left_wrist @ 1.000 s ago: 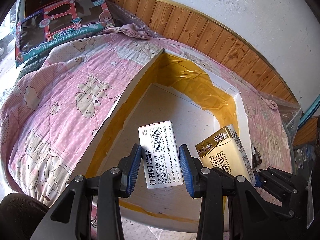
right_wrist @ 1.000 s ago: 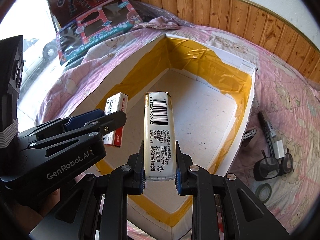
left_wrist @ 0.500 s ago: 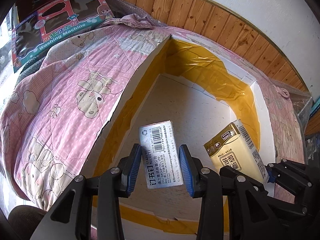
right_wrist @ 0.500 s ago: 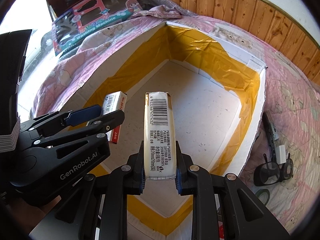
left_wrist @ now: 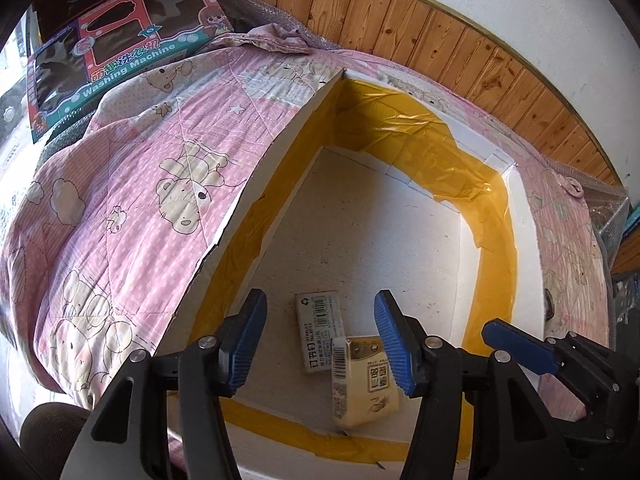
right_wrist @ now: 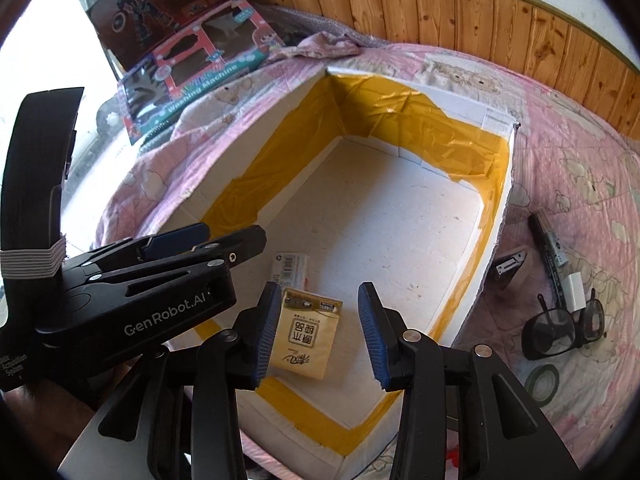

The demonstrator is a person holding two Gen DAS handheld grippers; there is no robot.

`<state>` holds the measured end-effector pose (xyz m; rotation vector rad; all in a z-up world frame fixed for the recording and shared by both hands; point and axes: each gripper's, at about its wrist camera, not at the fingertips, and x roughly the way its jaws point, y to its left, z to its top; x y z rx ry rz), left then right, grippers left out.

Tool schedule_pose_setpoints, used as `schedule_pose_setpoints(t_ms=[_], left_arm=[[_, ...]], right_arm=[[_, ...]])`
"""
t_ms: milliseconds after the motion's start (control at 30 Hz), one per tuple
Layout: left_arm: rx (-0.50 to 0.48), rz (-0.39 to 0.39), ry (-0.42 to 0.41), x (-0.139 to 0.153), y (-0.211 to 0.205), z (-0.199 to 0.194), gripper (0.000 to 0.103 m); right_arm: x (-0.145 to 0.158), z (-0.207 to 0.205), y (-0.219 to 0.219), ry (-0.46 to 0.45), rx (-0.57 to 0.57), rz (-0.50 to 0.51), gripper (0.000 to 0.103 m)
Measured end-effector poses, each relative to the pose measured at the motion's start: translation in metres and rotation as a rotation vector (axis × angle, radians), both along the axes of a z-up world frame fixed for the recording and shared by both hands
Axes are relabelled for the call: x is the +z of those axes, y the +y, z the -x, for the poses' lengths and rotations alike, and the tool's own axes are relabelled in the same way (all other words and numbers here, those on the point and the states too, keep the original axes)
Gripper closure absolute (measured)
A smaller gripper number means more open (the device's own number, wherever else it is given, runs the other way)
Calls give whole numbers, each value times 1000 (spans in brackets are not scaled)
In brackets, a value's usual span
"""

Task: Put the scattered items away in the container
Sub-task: 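Open both tools to drop the two boxes into the cardboard box, then move both tools back toward the red figure and bronze tin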

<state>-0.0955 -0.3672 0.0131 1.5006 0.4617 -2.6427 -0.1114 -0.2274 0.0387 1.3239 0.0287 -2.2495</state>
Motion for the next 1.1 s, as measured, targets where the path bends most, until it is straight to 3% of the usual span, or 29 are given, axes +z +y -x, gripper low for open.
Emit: schedule_pose_setpoints(t_ms=[133,233,433,567,633,767,933,1100], left_arm=[[21,-9,122,37,9,-31,46],[-58,28,201,60,38,-58,46],[-227,100,351,80,106,-114,46],[-396,35,265,60,148,-119,46],[-458,28,212,43,168,-118,46],[-546,35,98,2,205,-114,46],[-488,90,40,-26,218,-104,46],[-441,122,54,-23,223,-83,41]], right_arm=[[33,-38,33,140,-8,184,60],[47,-75,70,235,-32,267,60],[32,-141,147,283,-143,298,60],[1,-151,197,195,-297,214,60],[-22,-144,218,100,-366,180,60],[-67,-130,250,-116,-429,239,59],[-99,-119,258,-271,-442,349,58],[-107,-91,252,-297,-482,355,59]])
